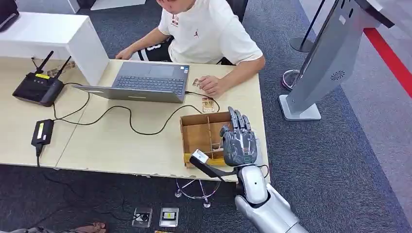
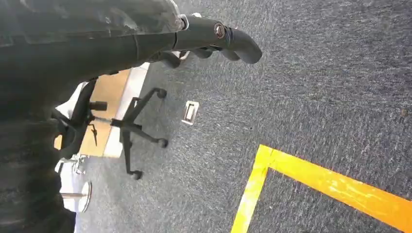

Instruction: Pass the card to the sensor for recognition and then transmit it.

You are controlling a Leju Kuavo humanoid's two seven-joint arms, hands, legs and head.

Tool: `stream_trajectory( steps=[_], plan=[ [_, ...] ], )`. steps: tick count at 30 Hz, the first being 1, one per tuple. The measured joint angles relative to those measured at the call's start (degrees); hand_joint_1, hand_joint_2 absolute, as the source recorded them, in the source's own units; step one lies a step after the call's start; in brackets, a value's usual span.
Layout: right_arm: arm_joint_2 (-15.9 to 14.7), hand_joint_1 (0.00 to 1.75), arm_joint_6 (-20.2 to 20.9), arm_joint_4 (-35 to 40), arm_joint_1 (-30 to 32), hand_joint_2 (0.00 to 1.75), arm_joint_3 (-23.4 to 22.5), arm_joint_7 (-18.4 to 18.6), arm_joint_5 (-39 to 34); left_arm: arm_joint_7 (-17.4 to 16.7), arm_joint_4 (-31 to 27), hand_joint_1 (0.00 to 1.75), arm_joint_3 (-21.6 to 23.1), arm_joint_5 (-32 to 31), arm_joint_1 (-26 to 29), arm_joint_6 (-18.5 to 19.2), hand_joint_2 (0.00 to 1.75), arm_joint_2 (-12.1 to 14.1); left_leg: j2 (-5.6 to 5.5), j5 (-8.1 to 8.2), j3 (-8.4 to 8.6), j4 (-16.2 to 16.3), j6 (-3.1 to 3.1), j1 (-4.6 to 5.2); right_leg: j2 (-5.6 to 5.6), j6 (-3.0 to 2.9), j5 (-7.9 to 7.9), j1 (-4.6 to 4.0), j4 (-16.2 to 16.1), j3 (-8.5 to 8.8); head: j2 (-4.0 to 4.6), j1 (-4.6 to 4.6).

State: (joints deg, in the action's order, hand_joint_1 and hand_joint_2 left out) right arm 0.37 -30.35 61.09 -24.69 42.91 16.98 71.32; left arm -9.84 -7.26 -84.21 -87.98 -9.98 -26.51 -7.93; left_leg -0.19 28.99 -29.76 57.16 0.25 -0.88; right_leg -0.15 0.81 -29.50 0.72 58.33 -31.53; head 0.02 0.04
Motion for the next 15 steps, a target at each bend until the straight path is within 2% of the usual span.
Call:
stream_trajectory(
  steps=[4,6,10,11,15],
  plan=[
    [0.70,1.75,-7.50,2.67,0.04,1.75,-0.59,-2.99,-3.03,-0.39,0.00,0.00,0.00,0.09,0.00,-0.02,1.75,0.00,0.00,0.00,0.00,0.00,0.00,0.00,0.01,0.00,0.00,0.00,0.00,0.00,0.00,-0.02],
    [1.51,1.75,-8.12,4.00,0.06,1.75,-1.64,-6.81,-5.93,-0.42,0.00,0.00,0.00,-0.02,0.00,-0.02,1.75,0.00,0.00,0.00,0.00,0.00,0.00,0.00,0.00,0.00,0.00,0.00,0.01,0.00,0.00,-0.02],
    [4.51,1.75,-8.14,6.19,-0.08,1.75,-5.67,-18.87,-13.91,-0.41,0.00,0.00,0.00,-1.11,0.00,0.15,1.75,0.00,0.00,0.00,0.00,0.00,0.00,0.00,0.00,0.00,0.00,0.00,0.03,0.00,0.00,0.00],
    [5.40,1.75,-8.14,6.30,-0.36,1.75,-6.96,-20.90,-15.57,-0.41,0.00,0.00,0.00,-1.29,0.00,0.20,1.75,0.00,0.00,0.00,0.00,0.00,0.00,0.00,0.00,0.00,0.00,0.00,0.03,0.00,0.00,-0.02],
    [7.89,1.75,-8.14,6.38,-1.53,1.75,-10.51,-22.62,-17.31,-0.42,0.00,0.00,0.00,-1.75,0.00,0.35,1.75,0.00,0.00,-0.03,0.01,0.00,-0.02,0.00,-0.01,0.00,0.00,0.00,0.03,0.01,0.00,0.00]
  ],
)
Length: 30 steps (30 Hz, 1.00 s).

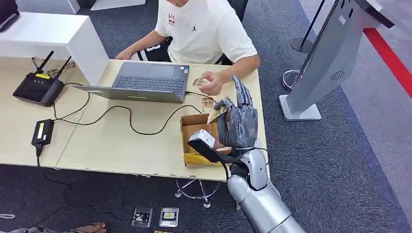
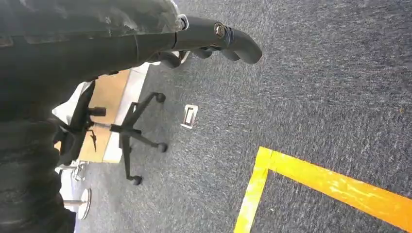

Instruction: Pass the card to the sensor for recognition and then transmit it.

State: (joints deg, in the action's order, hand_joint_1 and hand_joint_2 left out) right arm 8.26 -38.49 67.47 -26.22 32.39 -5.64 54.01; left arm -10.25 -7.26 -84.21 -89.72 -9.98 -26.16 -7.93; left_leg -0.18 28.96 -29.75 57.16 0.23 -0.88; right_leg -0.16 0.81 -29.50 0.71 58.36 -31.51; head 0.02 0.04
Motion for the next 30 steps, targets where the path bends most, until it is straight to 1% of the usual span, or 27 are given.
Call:
stream_trajectory(
  steps=[2,3,5,6,11,14,19,27,28,29,30],
  plan=[
    [0.90,1.75,0.00,-0.02,-0.32,1.75,-1.16,0.94,1.21,0.02,0.00,0.00,0.00,0.00,0.00,0.20,1.75,0.00,0.00,0.00,-0.02,0.00,0.00,0.00,0.01,0.00,0.00,0.01,0.01,0.00,0.00,0.00],
    [1.16,1.75,0.00,-0.04,-0.97,1.75,-1.44,2.38,2.05,0.07,0.00,0.00,0.00,-0.02,0.00,0.28,1.75,0.00,0.00,0.00,-0.03,0.00,0.00,0.01,0.01,-0.01,0.01,0.01,0.01,-0.01,0.00,-0.02],
    [1.20,1.75,0.02,-0.55,-3.49,1.75,-1.51,6.24,3.30,0.09,0.00,0.00,0.02,-0.04,-0.02,0.35,1.75,0.00,0.01,0.00,-0.03,0.00,0.00,0.01,0.02,-0.02,0.02,0.01,0.01,-0.03,0.00,-0.02],
    [1.20,1.75,0.04,-1.33,-5.10,1.75,-1.49,8.76,3.78,0.13,0.00,0.00,0.02,-0.02,-0.02,0.44,1.75,0.00,0.01,0.00,-0.03,0.00,0.00,0.01,0.03,-0.02,0.02,0.01,0.01,-0.02,0.00,0.00],
    [0.96,1.75,0.50,-6.52,-11.47,1.75,-1.16,17.69,6.15,0.61,0.00,0.00,0.02,-0.04,-0.02,0.90,1.75,0.04,0.01,-0.01,-0.03,0.01,0.01,0.01,-0.01,-0.01,0.03,0.01,0.00,-0.03,0.00,-0.02],
    [0.55,1.75,0.70,-9.71,-13.42,1.75,-1.10,19.37,6.91,0.59,0.00,0.00,0.04,-0.07,-0.02,0.90,1.75,0.07,0.00,-0.02,-0.03,0.01,0.01,0.01,-0.01,-0.01,0.03,0.00,0.01,-0.03,-0.02,0.00],
    [-0.28,1.75,1.09,-13.46,-14.96,1.75,-0.57,21.68,8.20,0.33,0.00,0.00,0.07,-0.07,-0.02,1.05,1.75,0.22,0.00,-0.01,-0.04,0.01,0.01,0.01,-0.01,-0.01,0.03,0.00,0.00,-0.06,0.00,-0.02],
    [-1.88,1.75,2.49,-15.91,-15.04,1.75,-0.05,23.80,11.54,0.28,0.00,0.00,0.11,-0.07,-0.01,1.47,1.75,0.44,0.00,-0.02,-0.05,0.01,0.01,0.01,0.00,-0.01,0.03,0.01,0.00,-0.07,0.00,-0.02],
    [-2.05,0.54,2.51,-16.09,-15.05,1.75,0.11,23.93,11.63,0.26,0.00,0.00,0.11,-0.07,-0.01,1.49,1.75,0.46,0.00,-0.02,-0.05,0.01,0.01,0.01,0.00,-0.01,0.03,0.01,0.00,-0.07,-0.02,0.00],
    [-2.18,0.00,2.54,-16.28,-15.05,1.75,0.26,23.96,11.67,0.26,0.00,0.00,0.11,-0.07,-0.01,1.48,1.75,0.46,0.00,-0.02,-0.05,0.01,0.01,0.01,0.00,-0.01,0.03,0.01,0.00,-0.07,0.00,-0.02],
    [-2.29,0.00,2.54,-16.48,-15.04,1.75,0.33,24.02,11.74,0.28,0.00,0.00,0.11,-0.07,-0.01,1.46,1.75,0.48,0.00,-0.02,-0.05,0.02,0.01,0.01,0.00,-0.01,0.03,0.01,0.00,-0.07,-0.02,-0.02]
  ],
)
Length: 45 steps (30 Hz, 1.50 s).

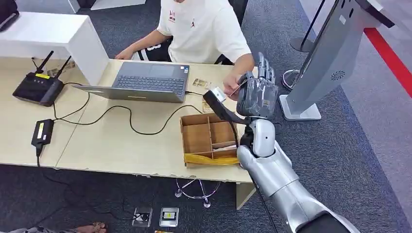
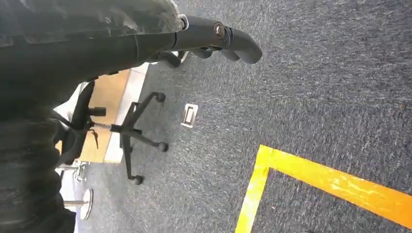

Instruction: Pass the card to the sensor for recognition and then transmit it.

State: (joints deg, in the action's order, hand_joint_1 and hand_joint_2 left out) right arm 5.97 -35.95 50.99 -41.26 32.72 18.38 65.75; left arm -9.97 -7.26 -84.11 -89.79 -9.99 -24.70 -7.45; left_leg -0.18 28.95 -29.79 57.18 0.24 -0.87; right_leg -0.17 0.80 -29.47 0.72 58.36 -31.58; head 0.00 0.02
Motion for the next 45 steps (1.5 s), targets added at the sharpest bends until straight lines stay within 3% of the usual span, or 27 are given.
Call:
stream_trajectory(
  steps=[6,10,15,19,21,27,30,34,36,40,45],
  plan=[
    [-1.25,0.00,-0.22,-0.57,0.25,1.75,0.20,2.36,3.50,-0.02,0.00,0.00,-0.02,0.22,0.00,-0.37,1.75,0.00,0.00,0.00,0.01,0.01,0.00,0.00,0.02,0.00,0.00,0.00,0.00,-0.03,0.02,0.00],
    [-4.00,0.00,-0.35,0.62,1.72,1.75,-0.42,4.31,3.50,-0.46,0.00,0.00,-0.09,1.12,0.03,-1.38,1.75,0.00,0.00,0.00,0.02,0.05,0.00,0.01,-0.01,0.00,0.00,0.00,-0.02,-0.03,0.02,0.00],
    [-8.97,0.00,-2.21,5.12,7.73,1.75,-3.26,4.99,2.16,-1.22,0.00,0.00,-0.09,1.36,0.12,-1.18,1.75,0.02,0.01,0.03,0.02,0.08,-0.02,0.04,0.01,0.01,0.01,0.04,-0.04,-0.04,0.00,0.00],
    [-13.53,0.00,-2.58,11.75,15.92,1.75,-8.58,6.01,-0.26,-0.22,0.00,0.00,-0.11,1.31,0.15,-0.70,1.75,0.15,-0.03,0.06,0.03,0.09,-0.04,0.04,-0.08,0.01,0.00,0.03,-0.09,-0.02,0.02,0.00],
    [-15.78,0.00,-2.58,15.11,21.19,1.75,-12.86,3.86,-2.43,0.46,0.00,0.00,-0.11,1.86,0.31,-0.72,1.75,0.42,-0.14,0.09,-0.04,0.09,-0.06,0.04,-0.15,0.01,-0.01,0.04,-0.09,-0.02,0.02,0.04],
    [-16.59,0.00,-2.58,18.23,30.77,1.75,-29.78,-12.21,-15.22,1.53,0.00,0.00,-0.11,4.96,0.39,-1.92,1.75,0.55,-0.03,0.12,-0.06,0.08,-0.05,0.05,-0.12,0.02,0.00,0.07,-0.11,-0.09,0.02,0.02],
    [-16.55,0.00,-2.56,16.35,33.32,1.75,-37.82,-16.05,-20.77,1.51,0.00,0.00,-0.11,5.01,0.43,-2.25,1.75,0.55,-0.07,0.11,-0.09,0.07,-0.05,0.06,-0.14,0.02,0.00,0.07,-0.11,-0.09,0.02,0.00],
    [-16.28,0.00,-2.54,13.30,34.78,1.75,-44.57,-16.81,-21.59,1.42,0.00,0.00,-0.11,5.46,0.28,-2.67,1.75,0.55,0.12,0.12,-0.05,0.06,-0.04,0.05,0.02,0.02,0.00,0.06,-0.10,-0.14,0.02,-0.04],
    [-15.98,0.00,-2.38,6.44,34.51,1.75,-48.11,-16.88,-21.53,1.62,0.02,0.00,-0.11,6.74,0.14,-3.30,1.75,0.46,0.09,0.12,-0.03,0.05,-0.04,0.02,0.03,0.01,-0.01,0.00,-0.11,-0.10,0.00,0.02],
    [-13.31,0.00,-1.42,-8.39,35.84,1.75,-51.00,-14.81,-21.51,2.67,0.11,0.00,-0.11,9.27,0.14,-5.29,1.75,-0.11,0.03,0.12,-0.13,0.04,-0.03,0.00,-0.02,-0.01,-0.02,0.00,-0.09,-0.15,0.02,-0.02],
    [-10.75,0.00,-0.94,-18.39,36.19,1.75,-53.25,-14.43,-21.33,2.75,0.24,0.00,-0.11,9.49,-0.03,-5.60,1.75,-0.48,0.14,0.16,-0.13,0.03,0.04,0.00,0.11,-0.03,-0.04,-0.01,-0.01,-0.26,0.02,0.02]
  ],
)
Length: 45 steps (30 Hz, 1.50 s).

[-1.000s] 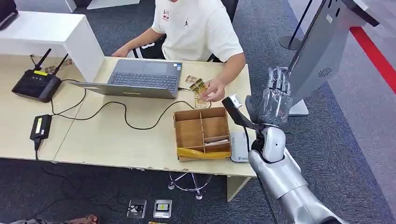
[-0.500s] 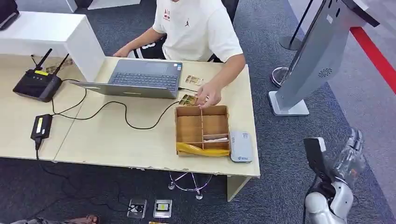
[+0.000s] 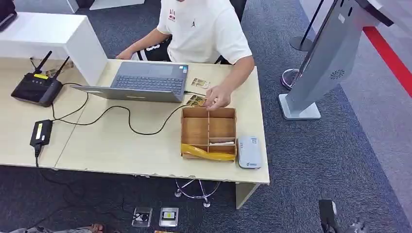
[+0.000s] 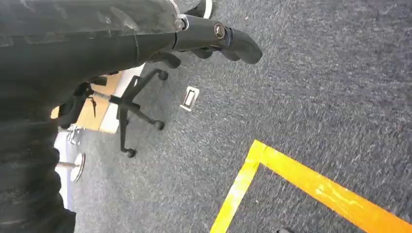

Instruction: Pass the card to the sensor for recognition and then transmit it.

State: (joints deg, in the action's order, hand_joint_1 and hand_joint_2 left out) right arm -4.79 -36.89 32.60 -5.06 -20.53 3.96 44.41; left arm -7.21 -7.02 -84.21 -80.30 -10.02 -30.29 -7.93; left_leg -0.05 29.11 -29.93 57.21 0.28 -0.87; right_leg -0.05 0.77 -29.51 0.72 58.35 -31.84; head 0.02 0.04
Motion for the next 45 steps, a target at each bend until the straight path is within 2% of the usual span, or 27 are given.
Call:
stream_trajectory(
  steps=[3,9,25,32,39,40,43,44,45],
  plan=[
    [0.89,0.00,0.20,-6.08,-0.23,1.75,-1.31,0.20,0.02,0.00,0.05,0.00,0.00,0.15,0.02,0.00,1.75,-0.07,0.00,0.00,-0.01,0.00,0.00,0.00,0.02,0.00,0.00,0.01,0.00,0.01,-0.02,-0.05],
    [1.66,0.00,0.24,-11.91,-0.67,1.75,-2.71,0.17,0.17,0.00,0.05,0.00,0.00,0.17,0.00,-0.02,1.75,-0.09,0.01,-0.01,0.02,0.00,0.00,0.02,0.03,0.01,0.01,0.03,0.00,0.04,0.00,-0.02],
    [2.60,0.00,0.41,-18.61,-1.62,1.75,-4.59,0.13,0.18,0.02,0.05,0.00,0.04,0.76,0.05,0.02,1.75,-0.04,0.00,-0.01,0.03,0.00,0.00,0.03,0.03,0.01,0.01,0.04,0.00,0.06,0.00,-0.02],
    [2.91,0.00,3.62,-18.77,-0.82,1.75,-4.48,-0.17,-3.84,0.68,-0.06,0.00,1.48,7.91,1.14,2.38,1.75,0.48,0.00,-0.01,0.03,0.00,0.00,0.03,0.03,0.01,0.01,0.04,0.00,0.05,0.00,-0.04],
    [3.17,0.00,7.83,-18.81,0.46,1.75,-4.26,-0.68,-8.92,1.66,-0.94,0.00,6.44,17.10,2.86,5.90,1.75,1.46,0.00,-0.01,0.04,-0.01,0.00,0.03,0.03,0.01,0.01,0.04,0.00,0.07,0.00,-0.02],
    [3.21,0.00,8.59,-18.83,0.70,0.00,-4.08,-0.79,-9.88,1.77,-1.11,0.00,7.46,18.56,3.18,6.49,1.75,1.55,0.00,0.00,0.04,-0.01,0.00,0.02,0.03,0.01,0.01,0.03,0.00,0.07,0.00,-0.04],
    [3.32,0.00,10.40,-18.81,1.48,0.00,-3.34,-1.00,-12.11,2.05,-1.83,0.00,11.32,22.73,4.13,8.06,1.75,2.03,0.00,-0.01,0.04,-0.01,0.00,0.02,0.03,0.00,0.01,0.03,0.00,0.07,-0.02,-0.02],
    [3.34,0.00,10.93,-18.81,1.67,0.00,-3.28,-1.03,-12.79,2.23,-2.01,0.00,12.29,23.89,4.42,8.42,0.00,2.19,0.00,-0.01,0.04,-0.01,0.00,0.02,0.03,0.00,0.01,0.03,0.00,0.07,0.00,-0.07],
    [3.37,0.00,11.51,-18.81,1.86,0.00,-3.04,-1.11,-13.46,2.32,-2.16,0.00,13.06,24.97,4.60,8.85,0.00,2.29,0.00,-0.01,0.04,-0.01,0.00,0.02,0.03,0.00,0.01,0.03,0.00,0.08,0.00,-0.02]
  ],
)
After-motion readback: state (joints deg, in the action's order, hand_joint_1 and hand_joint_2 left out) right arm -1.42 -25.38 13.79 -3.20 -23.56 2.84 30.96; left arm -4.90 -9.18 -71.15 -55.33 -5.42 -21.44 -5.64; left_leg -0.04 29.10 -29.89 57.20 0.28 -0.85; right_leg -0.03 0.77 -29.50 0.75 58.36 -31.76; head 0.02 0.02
